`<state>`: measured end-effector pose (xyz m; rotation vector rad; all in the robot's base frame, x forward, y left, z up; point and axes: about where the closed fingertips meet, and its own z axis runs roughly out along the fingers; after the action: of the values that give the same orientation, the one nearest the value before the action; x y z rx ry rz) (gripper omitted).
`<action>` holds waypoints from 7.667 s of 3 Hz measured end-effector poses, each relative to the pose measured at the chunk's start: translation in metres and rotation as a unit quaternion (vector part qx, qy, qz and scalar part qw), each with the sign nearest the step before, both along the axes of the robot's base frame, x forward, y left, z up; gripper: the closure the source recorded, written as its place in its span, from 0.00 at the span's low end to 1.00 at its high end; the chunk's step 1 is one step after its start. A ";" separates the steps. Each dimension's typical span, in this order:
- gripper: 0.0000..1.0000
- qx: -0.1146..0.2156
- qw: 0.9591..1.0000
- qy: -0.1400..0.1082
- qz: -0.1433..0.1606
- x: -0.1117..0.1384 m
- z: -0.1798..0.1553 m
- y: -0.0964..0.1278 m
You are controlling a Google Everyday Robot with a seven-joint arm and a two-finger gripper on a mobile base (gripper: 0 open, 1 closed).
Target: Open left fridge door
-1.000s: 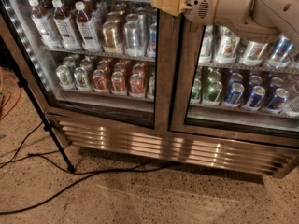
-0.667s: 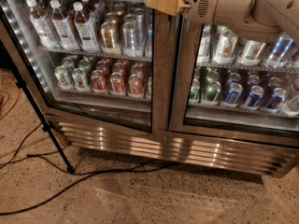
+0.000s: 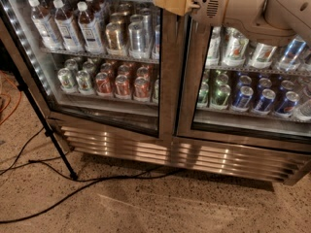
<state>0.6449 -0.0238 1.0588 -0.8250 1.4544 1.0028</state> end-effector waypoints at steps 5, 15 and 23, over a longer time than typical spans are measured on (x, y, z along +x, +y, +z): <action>1.00 0.034 0.999 0.041 0.011 -0.047 0.015 0.010; 0.00 0.016 0.999 0.029 -0.013 -0.058 0.015 0.010; 0.00 -0.203 0.871 0.062 -0.443 -0.244 0.087 -0.213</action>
Offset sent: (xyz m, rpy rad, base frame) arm -0.1061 -0.0060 0.0243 0.0234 0.2008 -0.0466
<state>0.4007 -0.2366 1.1454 -0.2795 1.9121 0.0449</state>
